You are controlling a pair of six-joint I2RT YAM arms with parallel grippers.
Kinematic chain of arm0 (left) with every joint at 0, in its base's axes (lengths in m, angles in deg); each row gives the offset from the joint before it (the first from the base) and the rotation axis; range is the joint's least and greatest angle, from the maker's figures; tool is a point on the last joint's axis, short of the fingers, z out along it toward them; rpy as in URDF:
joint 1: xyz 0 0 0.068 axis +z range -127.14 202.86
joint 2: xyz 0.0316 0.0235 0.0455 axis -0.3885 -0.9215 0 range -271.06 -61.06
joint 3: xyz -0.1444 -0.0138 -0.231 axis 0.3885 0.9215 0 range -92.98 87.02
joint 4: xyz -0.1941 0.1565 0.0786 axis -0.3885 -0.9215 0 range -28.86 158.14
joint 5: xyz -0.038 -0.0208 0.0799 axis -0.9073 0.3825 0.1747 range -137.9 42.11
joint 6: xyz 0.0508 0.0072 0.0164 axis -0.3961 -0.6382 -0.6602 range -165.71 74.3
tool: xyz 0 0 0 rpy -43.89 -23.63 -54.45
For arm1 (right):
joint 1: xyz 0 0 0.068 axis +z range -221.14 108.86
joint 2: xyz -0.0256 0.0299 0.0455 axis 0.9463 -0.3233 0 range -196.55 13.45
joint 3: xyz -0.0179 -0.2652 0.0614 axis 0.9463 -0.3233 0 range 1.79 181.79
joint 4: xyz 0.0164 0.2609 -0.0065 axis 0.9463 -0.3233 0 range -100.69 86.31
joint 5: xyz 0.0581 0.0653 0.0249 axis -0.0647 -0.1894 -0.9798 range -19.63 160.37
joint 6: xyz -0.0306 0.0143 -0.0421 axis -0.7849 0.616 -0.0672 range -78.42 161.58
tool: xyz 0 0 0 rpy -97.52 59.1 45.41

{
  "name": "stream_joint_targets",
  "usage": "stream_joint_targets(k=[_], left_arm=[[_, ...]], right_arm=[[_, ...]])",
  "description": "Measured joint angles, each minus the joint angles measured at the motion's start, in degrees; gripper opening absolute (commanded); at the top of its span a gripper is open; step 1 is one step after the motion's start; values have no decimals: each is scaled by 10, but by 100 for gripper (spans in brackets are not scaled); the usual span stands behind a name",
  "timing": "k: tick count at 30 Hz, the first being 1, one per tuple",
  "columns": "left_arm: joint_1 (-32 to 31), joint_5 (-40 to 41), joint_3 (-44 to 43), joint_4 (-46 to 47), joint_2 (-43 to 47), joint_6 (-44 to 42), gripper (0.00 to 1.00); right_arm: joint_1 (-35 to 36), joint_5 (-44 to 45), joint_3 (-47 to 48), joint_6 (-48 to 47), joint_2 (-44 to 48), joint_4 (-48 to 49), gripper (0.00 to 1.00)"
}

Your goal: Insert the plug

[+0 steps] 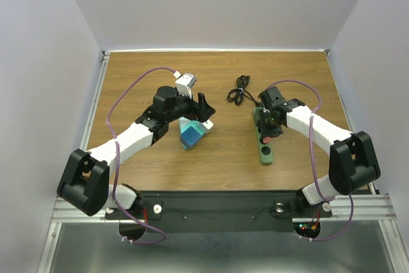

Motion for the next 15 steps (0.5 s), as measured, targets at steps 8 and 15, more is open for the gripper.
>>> stream_joint_targets(k=[8, 15], left_arm=[[0, 0, 0, 0, 0, 0, 92], [0, 0, 0, 0, 0, 0, 92]], right_arm=[[1, 0, 0, -1, -4, 0, 0], [8, 1, -8, 1, -1, 10, 0]])
